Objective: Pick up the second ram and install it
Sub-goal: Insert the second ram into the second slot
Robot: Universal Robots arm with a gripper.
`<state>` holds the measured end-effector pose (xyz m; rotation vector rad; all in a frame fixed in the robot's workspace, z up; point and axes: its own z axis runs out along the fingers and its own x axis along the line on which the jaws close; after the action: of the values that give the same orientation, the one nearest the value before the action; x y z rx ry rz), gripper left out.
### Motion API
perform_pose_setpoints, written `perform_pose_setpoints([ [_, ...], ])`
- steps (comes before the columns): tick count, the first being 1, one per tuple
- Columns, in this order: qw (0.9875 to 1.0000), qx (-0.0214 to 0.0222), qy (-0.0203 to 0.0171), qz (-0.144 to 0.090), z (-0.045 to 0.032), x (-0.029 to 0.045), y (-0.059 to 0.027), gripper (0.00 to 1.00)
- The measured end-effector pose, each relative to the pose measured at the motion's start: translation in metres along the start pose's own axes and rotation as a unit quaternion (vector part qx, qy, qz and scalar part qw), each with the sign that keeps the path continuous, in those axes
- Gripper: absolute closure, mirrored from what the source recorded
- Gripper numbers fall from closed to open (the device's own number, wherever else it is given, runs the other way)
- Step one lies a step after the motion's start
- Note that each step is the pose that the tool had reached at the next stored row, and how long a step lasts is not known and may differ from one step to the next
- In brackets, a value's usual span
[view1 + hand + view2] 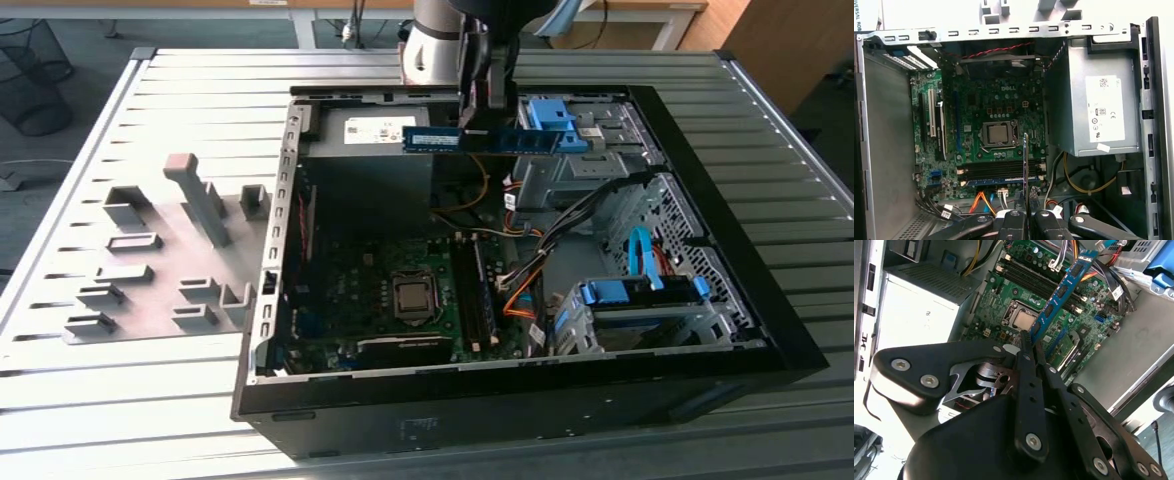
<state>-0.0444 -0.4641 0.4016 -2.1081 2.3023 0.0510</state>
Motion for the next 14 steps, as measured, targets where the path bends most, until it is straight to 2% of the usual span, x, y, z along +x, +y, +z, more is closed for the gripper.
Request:
perform_pose_setpoints([
  [14, 0.9996, 0.001, -0.0003, 0.027, 0.0001, 0.0, 0.0001, 0.86],
])
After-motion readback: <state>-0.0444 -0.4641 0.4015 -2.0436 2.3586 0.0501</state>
